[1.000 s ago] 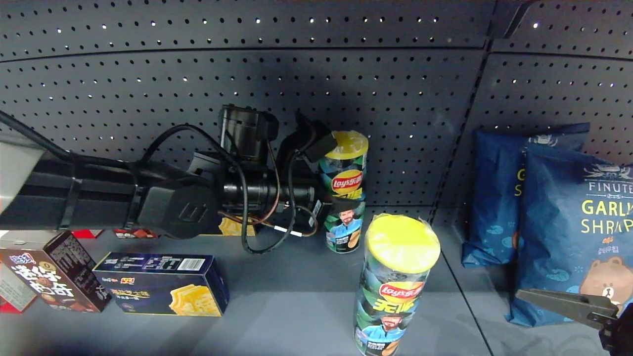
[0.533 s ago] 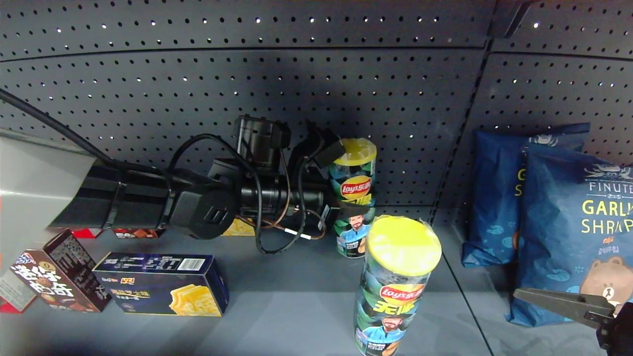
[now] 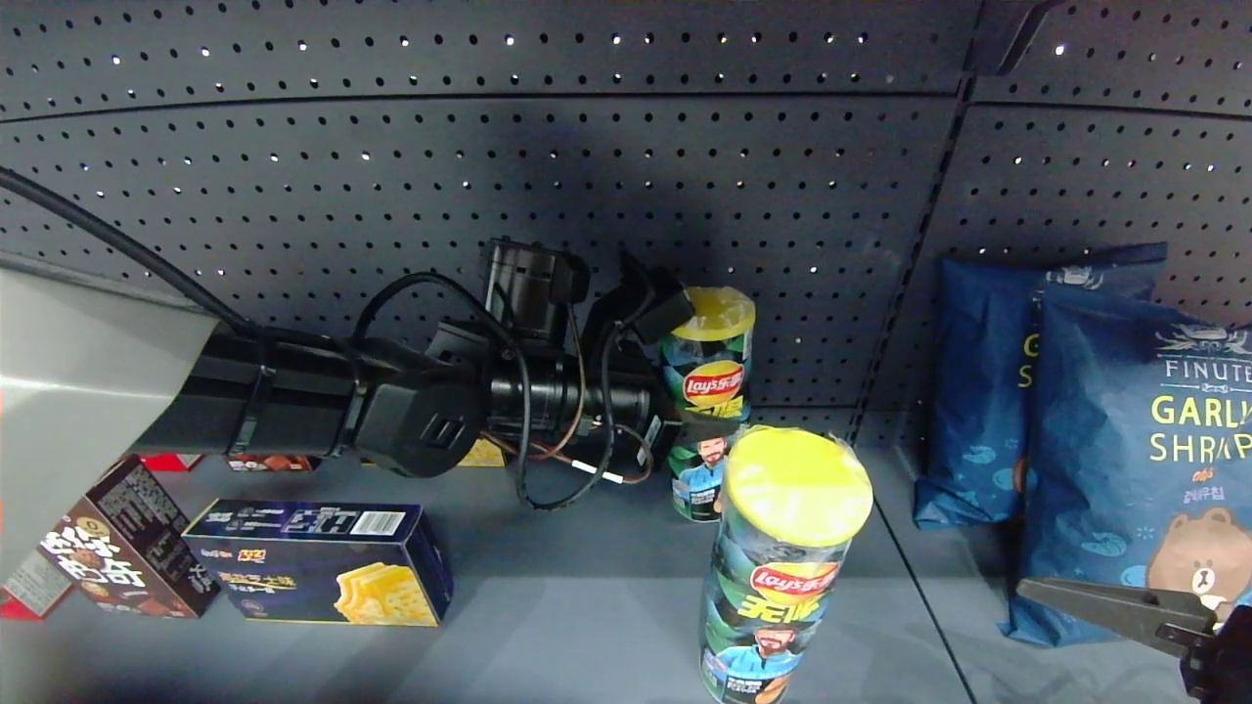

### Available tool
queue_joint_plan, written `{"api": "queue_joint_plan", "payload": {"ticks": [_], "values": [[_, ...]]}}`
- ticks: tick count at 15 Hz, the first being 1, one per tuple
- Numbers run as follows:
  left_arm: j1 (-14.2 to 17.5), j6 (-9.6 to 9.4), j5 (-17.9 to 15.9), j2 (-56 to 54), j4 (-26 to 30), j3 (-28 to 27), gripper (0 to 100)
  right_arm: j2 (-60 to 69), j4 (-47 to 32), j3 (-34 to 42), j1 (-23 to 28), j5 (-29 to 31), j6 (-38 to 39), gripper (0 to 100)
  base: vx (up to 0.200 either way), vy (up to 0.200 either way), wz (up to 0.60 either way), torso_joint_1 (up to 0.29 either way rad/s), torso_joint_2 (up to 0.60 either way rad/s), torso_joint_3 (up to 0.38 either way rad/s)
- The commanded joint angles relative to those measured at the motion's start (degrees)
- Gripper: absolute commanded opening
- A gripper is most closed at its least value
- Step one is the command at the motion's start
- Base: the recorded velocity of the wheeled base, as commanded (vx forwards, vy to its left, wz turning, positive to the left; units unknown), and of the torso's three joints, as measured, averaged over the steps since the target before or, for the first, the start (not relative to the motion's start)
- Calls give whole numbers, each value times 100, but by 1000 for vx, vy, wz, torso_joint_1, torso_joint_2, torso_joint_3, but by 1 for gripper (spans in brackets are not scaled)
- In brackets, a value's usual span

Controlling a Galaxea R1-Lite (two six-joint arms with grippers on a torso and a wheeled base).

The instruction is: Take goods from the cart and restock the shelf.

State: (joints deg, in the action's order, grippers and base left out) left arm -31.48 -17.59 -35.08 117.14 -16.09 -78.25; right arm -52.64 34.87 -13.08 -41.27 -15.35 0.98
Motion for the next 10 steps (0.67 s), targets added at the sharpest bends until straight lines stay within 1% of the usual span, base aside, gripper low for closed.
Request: {"api": "queue_joint_plan", "payload": {"ticks": [1,9,10], "values": [[1,-7,2,11,-8,12,0,34,3,16,-4,-3,-1,100,0,0,0,0,0,0],[19,-25,10,169,-8,38,0,61,-6,25,4,5,34,100,0,0,0,0,0,0],[27,-78,10,178,-8,47,0,61,-6,60,4,-3,69,100,0,0,0,0,0,0]]}}
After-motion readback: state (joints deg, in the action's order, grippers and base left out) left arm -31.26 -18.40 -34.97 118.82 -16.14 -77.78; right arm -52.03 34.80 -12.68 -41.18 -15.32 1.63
